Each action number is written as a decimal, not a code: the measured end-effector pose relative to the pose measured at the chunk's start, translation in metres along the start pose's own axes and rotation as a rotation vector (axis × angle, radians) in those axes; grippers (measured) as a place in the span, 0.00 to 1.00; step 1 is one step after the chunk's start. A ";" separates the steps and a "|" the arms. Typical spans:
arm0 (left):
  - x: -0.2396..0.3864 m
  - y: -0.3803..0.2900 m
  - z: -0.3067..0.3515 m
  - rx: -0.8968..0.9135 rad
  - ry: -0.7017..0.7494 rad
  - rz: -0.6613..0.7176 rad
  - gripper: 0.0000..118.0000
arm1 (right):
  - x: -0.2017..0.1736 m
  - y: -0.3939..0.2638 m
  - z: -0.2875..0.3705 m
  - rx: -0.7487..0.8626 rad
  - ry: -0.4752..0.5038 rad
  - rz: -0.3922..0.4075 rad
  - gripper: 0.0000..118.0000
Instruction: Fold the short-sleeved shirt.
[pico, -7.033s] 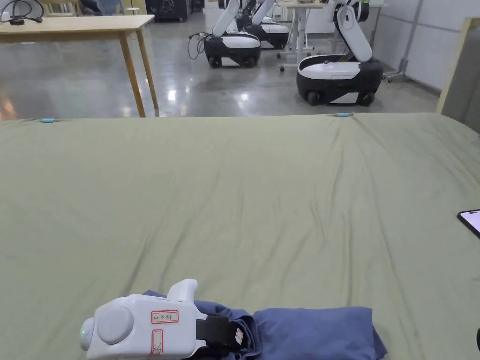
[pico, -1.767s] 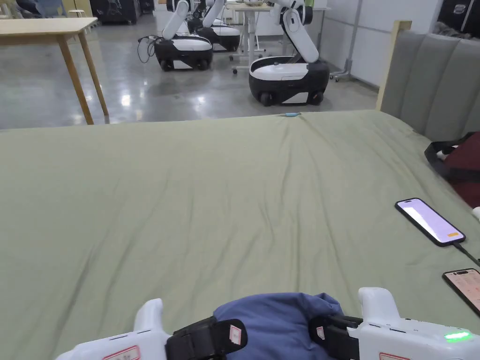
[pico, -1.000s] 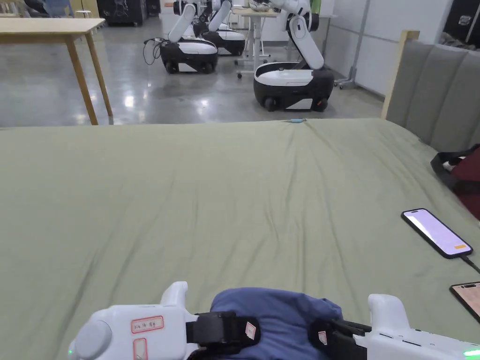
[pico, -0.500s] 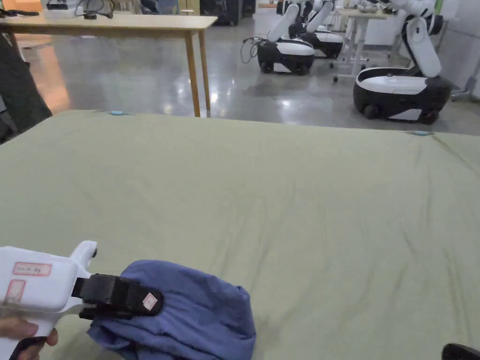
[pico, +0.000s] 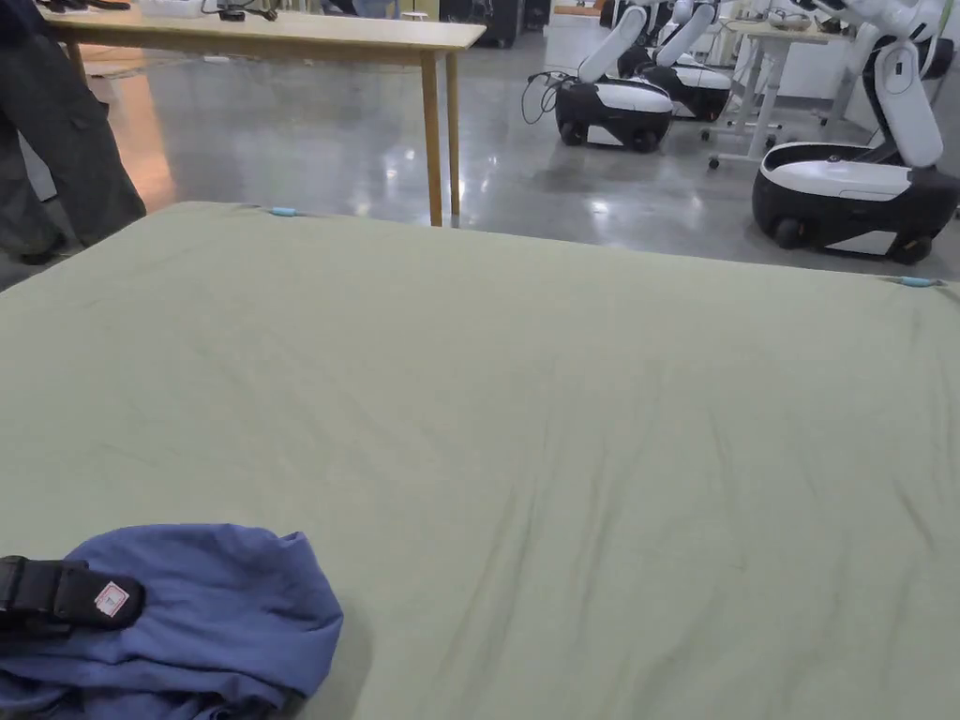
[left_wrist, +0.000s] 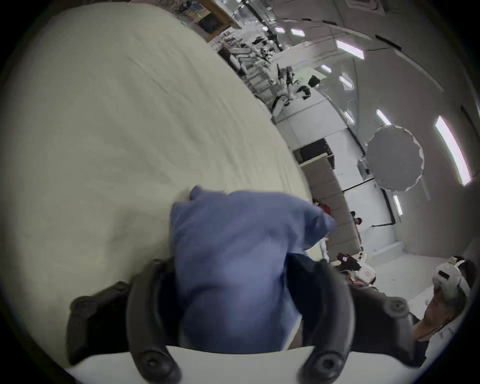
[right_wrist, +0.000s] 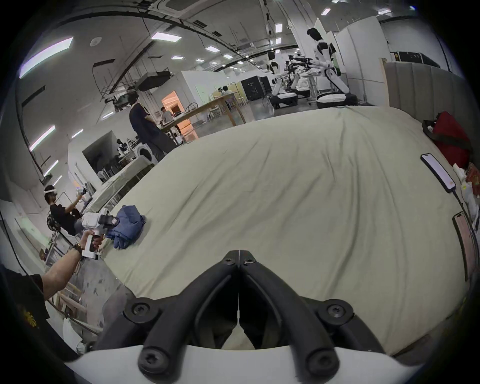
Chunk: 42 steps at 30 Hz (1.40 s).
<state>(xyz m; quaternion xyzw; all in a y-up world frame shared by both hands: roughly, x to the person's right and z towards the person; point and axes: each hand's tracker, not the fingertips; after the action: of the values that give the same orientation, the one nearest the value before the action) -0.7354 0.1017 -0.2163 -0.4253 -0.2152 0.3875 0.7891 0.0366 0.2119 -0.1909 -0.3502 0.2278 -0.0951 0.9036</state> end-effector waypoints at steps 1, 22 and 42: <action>0.002 0.000 0.003 0.038 -0.075 -0.012 0.72 | -0.002 0.001 0.001 -0.002 0.007 0.008 0.01; 0.293 -0.147 0.003 0.660 0.644 -0.497 0.01 | 0.007 0.001 0.057 0.180 -0.119 0.208 0.01; 0.534 -0.160 -0.210 0.811 0.391 -0.733 0.00 | 0.042 0.112 0.128 0.606 -0.301 0.349 0.01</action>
<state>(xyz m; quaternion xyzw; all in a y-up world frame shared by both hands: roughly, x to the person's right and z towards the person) -0.2018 0.3659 -0.1913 -0.0504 -0.0331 0.0546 0.9967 0.1359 0.3559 -0.1979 -0.0330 0.1102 0.0499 0.9921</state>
